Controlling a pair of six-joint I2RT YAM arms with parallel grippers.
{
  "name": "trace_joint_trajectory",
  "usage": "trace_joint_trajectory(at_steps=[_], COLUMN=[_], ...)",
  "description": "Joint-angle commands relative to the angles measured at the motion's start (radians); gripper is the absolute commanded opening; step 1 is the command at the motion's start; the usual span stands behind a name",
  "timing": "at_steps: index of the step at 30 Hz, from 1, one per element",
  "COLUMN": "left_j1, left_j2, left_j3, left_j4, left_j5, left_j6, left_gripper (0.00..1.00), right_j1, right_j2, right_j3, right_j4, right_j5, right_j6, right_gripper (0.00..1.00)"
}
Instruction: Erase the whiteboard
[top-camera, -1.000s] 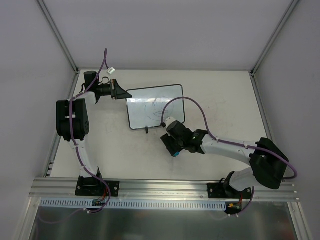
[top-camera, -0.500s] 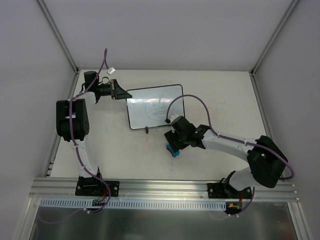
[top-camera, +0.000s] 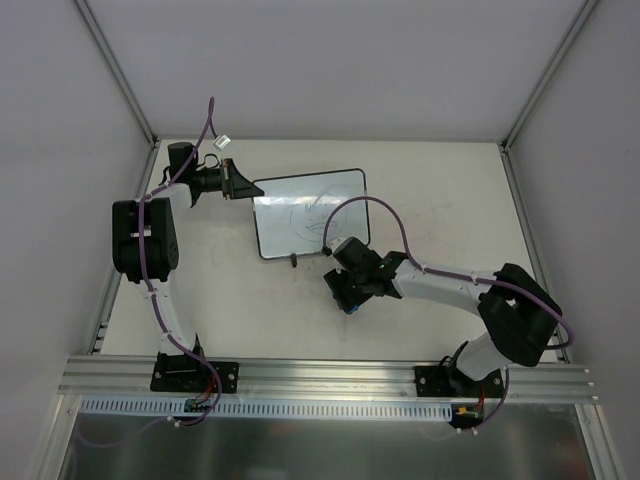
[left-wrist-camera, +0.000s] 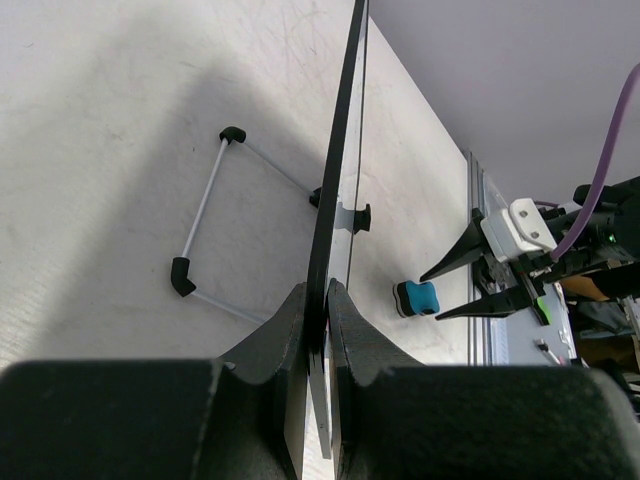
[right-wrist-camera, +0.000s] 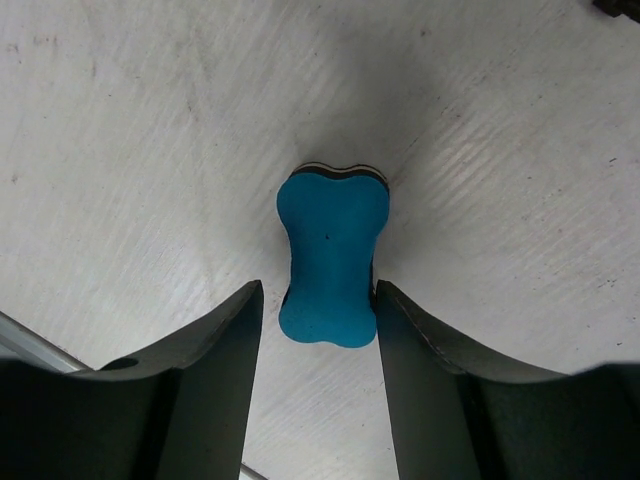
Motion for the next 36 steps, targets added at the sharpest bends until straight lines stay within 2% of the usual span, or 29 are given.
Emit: trace_joint_trajectory(at_steps=[1, 16, 19, 23, 27, 30, 36], left_j1=[-0.005, -0.005, -0.004, -0.005, -0.005, -0.005, -0.005], left_j2=[-0.045, -0.047, -0.047, -0.049, -0.049, -0.049, -0.05], left_j3=[0.014, 0.017, 0.017, 0.017, 0.018, 0.018, 0.017], left_j4=[0.021, 0.01, 0.009, 0.009, 0.007, 0.007, 0.005], left_j5=[-0.024, -0.027, -0.027, -0.027, -0.027, -0.027, -0.028], left_j6=[0.083, 0.089, 0.089, 0.092, 0.09, 0.092, 0.092], left_gripper=[0.0, 0.0, 0.0, 0.0, 0.0, 0.0, 0.0], right_j1=[0.016, 0.039, 0.046, 0.048, 0.037, 0.011, -0.055], right_j2=[0.018, 0.07, 0.084, 0.082, 0.064, 0.062, 0.121], right_j3=[0.048, 0.089, 0.102, 0.122, 0.219, 0.286, 0.47], right_j4=[-0.008, -0.023, -0.028, -0.041, -0.084, -0.107, -0.121], right_j5=[-0.003, 0.1, 0.117, 0.131, 0.148, 0.139, 0.146], right_j6=[-0.008, -0.026, -0.028, -0.034, -0.058, -0.083, -0.124], right_gripper=[0.51, 0.32, 0.22, 0.15, 0.15, 0.1, 0.06])
